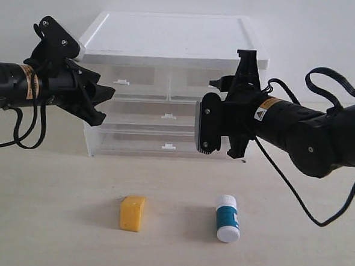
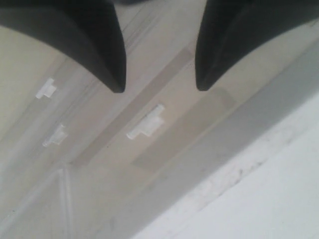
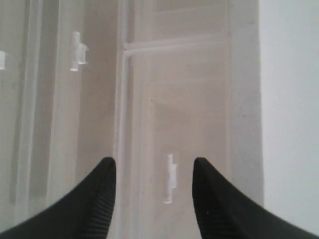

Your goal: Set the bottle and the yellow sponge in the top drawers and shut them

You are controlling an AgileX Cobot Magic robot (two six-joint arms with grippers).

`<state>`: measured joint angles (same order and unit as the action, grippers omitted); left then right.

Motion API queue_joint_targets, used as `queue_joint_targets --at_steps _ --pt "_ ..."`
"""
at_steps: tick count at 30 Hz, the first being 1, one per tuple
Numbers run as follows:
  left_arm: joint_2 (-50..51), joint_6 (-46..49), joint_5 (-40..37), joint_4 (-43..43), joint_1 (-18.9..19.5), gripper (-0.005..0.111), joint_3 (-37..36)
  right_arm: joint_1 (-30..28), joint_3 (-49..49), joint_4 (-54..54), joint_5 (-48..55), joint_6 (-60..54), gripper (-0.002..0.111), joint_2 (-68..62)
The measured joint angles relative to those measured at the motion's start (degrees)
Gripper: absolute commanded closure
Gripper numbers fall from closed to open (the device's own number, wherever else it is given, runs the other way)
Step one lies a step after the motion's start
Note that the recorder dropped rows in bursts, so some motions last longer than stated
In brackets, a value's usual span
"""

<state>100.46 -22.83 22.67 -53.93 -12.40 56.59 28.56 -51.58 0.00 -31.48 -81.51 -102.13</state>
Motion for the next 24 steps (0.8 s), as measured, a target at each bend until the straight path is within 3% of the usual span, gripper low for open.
queue_joint_targets --at_steps 24 --pt "0.0 0.4 2.8 0.0 0.0 0.065 0.0 0.0 -2.0 4.1 -13.1 -8.8 0.065 -6.5"
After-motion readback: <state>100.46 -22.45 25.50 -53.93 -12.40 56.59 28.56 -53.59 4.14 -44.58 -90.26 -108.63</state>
